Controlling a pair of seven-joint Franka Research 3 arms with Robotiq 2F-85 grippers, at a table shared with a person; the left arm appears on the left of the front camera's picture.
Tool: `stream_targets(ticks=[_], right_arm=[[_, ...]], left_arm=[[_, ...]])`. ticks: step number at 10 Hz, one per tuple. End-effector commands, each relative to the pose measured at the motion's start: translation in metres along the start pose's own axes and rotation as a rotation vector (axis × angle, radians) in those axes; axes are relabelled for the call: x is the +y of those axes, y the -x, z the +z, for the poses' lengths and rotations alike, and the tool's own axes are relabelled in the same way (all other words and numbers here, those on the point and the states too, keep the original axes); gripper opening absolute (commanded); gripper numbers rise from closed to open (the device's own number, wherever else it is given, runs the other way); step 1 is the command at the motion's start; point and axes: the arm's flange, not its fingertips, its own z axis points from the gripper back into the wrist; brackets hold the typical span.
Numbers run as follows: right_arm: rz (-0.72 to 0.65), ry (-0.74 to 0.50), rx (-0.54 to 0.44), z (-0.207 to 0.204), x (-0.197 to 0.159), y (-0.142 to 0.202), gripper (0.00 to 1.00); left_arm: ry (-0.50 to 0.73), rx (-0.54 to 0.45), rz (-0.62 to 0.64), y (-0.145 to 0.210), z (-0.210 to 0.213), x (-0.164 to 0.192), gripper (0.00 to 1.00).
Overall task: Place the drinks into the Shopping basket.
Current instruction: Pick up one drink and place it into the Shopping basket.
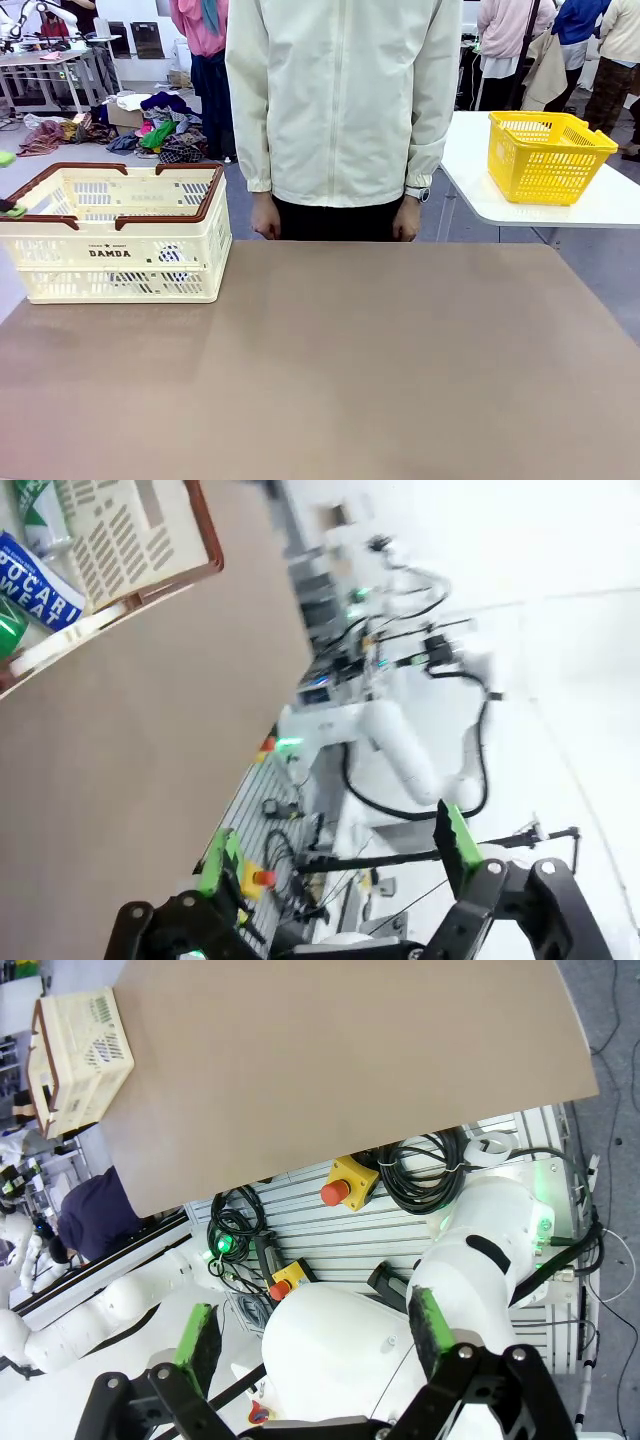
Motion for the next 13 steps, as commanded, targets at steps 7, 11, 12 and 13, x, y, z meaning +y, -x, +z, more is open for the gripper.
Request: stream_targets(ticks=[7, 11, 12, 13], right_arm=[[0.023, -0.013, -0.001, 0.003, -0.004, 0.009, 1.00], [0.023, -0.013, -0.001, 0.003, -0.004, 0.009, 1.00], [0.023, -0.013, -0.001, 0.003, -0.004, 0.009, 1.00], [0.023, -0.013, -0.001, 0.003, -0.004, 0.009, 1.00]], left_arm=[[0.000, 0.000, 0.000, 0.000, 0.000, 0.000, 1.00], [0.000, 0.000, 0.000, 0.000, 0.000, 0.000, 1.00], [0.000, 0.000, 0.000, 0.000, 0.000, 0.000, 1.00], [0.000, 0.000, 0.000, 0.000, 0.000, 0.000, 1.00]])
